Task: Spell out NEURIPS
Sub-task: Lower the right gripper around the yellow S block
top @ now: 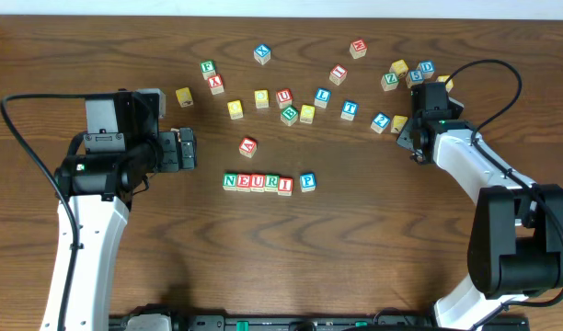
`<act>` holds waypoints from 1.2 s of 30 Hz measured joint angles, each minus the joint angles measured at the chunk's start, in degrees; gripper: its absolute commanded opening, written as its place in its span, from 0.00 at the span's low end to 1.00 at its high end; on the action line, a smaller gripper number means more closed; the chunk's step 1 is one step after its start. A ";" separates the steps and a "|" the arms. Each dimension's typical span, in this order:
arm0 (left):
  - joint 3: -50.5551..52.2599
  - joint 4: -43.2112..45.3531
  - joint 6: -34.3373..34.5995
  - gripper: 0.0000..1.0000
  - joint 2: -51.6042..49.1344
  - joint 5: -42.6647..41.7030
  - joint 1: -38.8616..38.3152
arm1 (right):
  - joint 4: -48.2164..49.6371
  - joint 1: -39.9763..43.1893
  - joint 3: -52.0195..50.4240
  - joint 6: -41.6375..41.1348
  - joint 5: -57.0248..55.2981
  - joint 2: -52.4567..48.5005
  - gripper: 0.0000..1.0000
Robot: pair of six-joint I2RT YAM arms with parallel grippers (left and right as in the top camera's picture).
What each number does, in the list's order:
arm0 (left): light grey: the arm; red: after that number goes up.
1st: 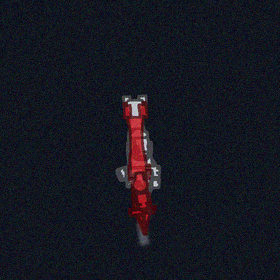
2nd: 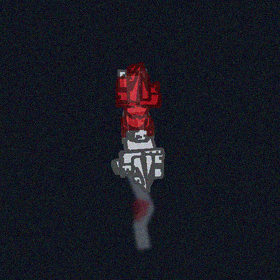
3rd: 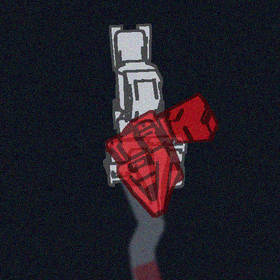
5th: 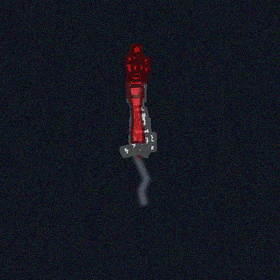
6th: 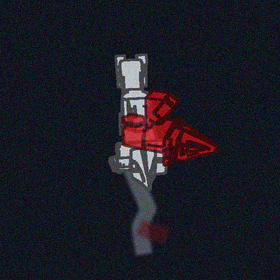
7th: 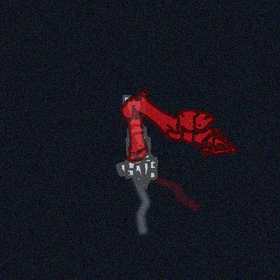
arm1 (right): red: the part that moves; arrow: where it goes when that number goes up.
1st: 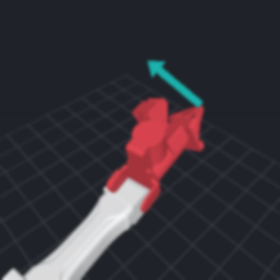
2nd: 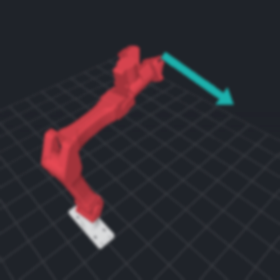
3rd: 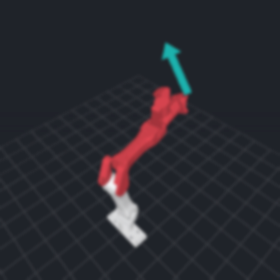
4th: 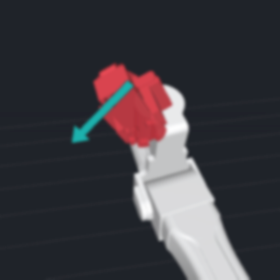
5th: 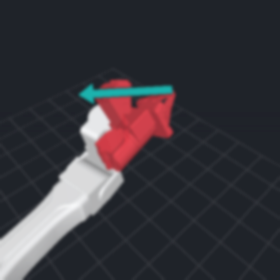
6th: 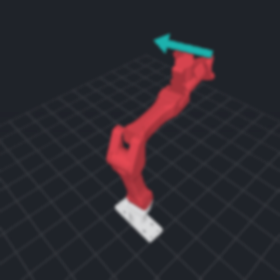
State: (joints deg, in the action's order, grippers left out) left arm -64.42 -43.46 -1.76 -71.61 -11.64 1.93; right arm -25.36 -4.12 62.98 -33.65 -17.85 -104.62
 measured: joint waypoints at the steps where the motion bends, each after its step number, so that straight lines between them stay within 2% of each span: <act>1: 0.00 0.00 0.00 0.98 0.00 0.00 0.00 | 0.04 0.00 0.00 0.00 -0.02 0.00 0.64; 18: 0.00 0.02 0.00 0.98 0.00 0.00 0.00 | 3.04 0.00 -1.66 -0.02 -0.22 -0.13 0.63; 30: 0.00 0.02 0.00 0.98 0.00 0.00 0.00 | 5.11 0.00 -1.86 -0.02 -0.15 -3.87 0.63; 34: 0.00 0.00 0.00 0.98 0.00 0.00 0.00 | 5.31 0.00 -1.86 -0.09 -0.13 -3.87 0.54; 36: 0.00 0.00 0.00 0.98 0.00 0.00 0.00 | 5.33 0.00 -1.86 -0.20 -0.15 -3.87 0.46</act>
State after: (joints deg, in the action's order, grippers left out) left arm -64.42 -43.46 -1.76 -71.61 -11.64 1.93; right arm -20.03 -4.12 61.12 -33.85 -18.00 -108.49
